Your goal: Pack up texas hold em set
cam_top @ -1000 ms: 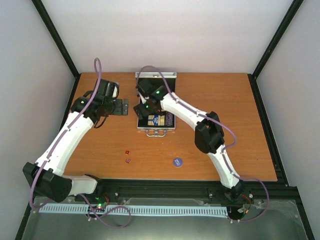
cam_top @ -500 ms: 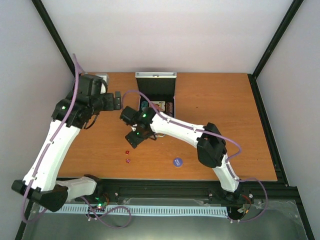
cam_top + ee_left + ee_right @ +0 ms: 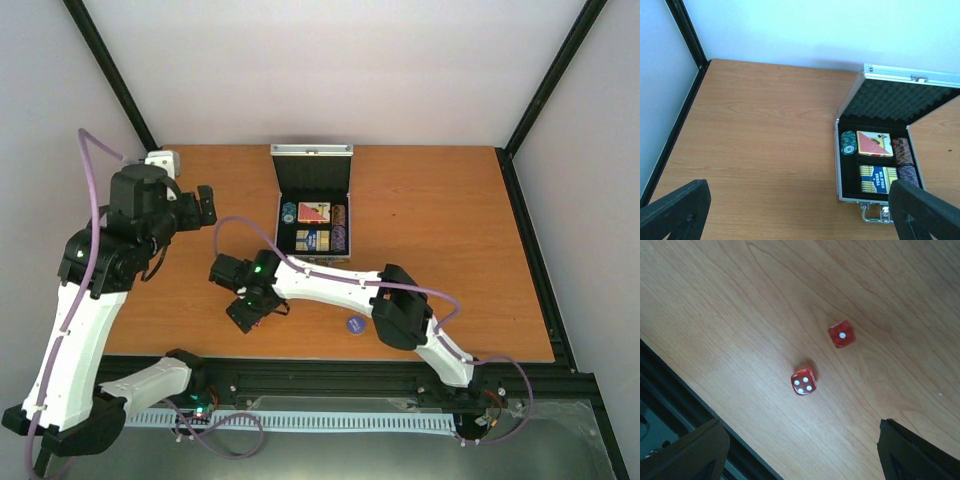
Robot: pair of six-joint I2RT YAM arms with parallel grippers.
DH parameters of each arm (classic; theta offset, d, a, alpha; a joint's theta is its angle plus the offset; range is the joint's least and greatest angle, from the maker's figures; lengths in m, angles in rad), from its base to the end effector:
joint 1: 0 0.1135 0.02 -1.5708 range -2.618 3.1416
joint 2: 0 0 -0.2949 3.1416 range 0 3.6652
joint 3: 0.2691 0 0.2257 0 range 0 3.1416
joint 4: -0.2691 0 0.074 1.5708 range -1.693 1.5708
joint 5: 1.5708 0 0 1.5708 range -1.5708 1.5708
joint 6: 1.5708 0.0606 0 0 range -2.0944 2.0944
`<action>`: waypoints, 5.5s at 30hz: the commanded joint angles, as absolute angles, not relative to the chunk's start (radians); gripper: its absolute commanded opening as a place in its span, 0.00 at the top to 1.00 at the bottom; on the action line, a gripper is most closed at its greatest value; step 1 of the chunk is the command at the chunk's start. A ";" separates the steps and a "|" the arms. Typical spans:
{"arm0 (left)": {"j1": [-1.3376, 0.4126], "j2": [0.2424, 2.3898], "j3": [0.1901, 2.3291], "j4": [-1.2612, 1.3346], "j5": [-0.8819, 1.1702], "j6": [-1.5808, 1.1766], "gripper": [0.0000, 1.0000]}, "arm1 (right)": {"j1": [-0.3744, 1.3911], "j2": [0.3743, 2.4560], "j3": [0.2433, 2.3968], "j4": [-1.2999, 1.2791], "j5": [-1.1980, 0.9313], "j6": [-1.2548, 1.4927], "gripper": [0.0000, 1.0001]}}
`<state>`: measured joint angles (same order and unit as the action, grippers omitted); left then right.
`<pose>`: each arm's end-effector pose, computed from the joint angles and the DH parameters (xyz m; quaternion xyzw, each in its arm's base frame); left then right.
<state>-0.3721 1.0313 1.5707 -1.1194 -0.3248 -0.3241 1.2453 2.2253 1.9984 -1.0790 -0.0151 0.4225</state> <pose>0.1322 -0.0308 0.4577 -0.0560 0.8698 -0.0263 0.4895 0.1463 0.4364 0.2271 -0.3973 0.9081 0.1028 0.0832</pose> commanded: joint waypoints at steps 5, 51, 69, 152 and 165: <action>-0.376 0.964 1.601 -1.123 -0.281 -0.353 0.00 | 1.293 2.343 2.101 -1.103 -0.001 0.492 0.30; -0.376 0.940 1.510 -1.108 -0.275 -0.348 0.00 | 1.243 2.435 2.069 -1.088 0.020 0.443 0.92; -0.376 0.931 1.504 -1.108 -0.274 -0.345 0.00 | 1.091 2.232 2.082 -1.161 0.126 0.513 0.94; -0.376 1.039 1.465 -1.094 -0.289 -0.352 0.00 | 0.699 2.453 2.108 -1.001 0.220 0.658 0.83; -0.376 1.041 1.463 -1.093 -0.299 -0.340 0.00 | 0.699 2.421 2.111 -0.959 0.237 0.609 0.23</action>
